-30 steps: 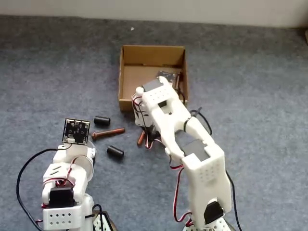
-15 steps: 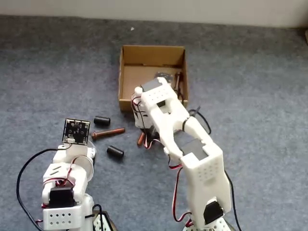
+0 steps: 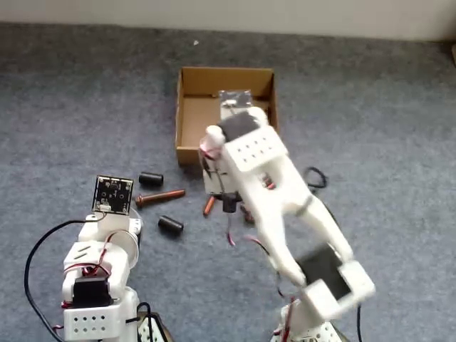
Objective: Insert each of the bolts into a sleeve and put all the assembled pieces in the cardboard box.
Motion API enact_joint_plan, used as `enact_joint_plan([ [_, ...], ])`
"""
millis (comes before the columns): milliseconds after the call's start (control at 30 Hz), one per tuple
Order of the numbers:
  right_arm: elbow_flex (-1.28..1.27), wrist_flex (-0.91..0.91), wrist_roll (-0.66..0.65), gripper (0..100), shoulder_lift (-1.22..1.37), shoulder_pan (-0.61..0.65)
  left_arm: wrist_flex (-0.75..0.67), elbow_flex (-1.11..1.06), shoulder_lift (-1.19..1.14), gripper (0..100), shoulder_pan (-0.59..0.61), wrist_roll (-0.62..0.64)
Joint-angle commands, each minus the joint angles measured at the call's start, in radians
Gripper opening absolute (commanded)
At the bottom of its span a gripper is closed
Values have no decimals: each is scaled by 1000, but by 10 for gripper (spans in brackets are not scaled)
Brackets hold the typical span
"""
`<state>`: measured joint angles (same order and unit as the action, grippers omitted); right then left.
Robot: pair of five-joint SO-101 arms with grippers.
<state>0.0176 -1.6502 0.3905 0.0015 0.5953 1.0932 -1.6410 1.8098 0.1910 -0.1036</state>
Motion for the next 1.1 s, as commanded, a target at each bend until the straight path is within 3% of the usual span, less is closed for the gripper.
enact_joint_plan([
  [0,-150,88,-48,5,-254,-30,-3,4,8,113,15,-11],
  [233,-562,341,-52,5,-638,-93,-3,4,8,113,15,-11],
  [400,-803,524,-52,5,-885,-179,-3,10,8,113,15,-103],
  [667,-1132,842,-52,5,-1102,-349,3,110,-1,113,13,-107],
  [933,-1251,1015,-46,5,-1162,-496,103,338,-28,112,-160,-107],
  [1067,-1254,1030,-46,5,-1162,-544,109,478,-240,112,-229,-107],
])
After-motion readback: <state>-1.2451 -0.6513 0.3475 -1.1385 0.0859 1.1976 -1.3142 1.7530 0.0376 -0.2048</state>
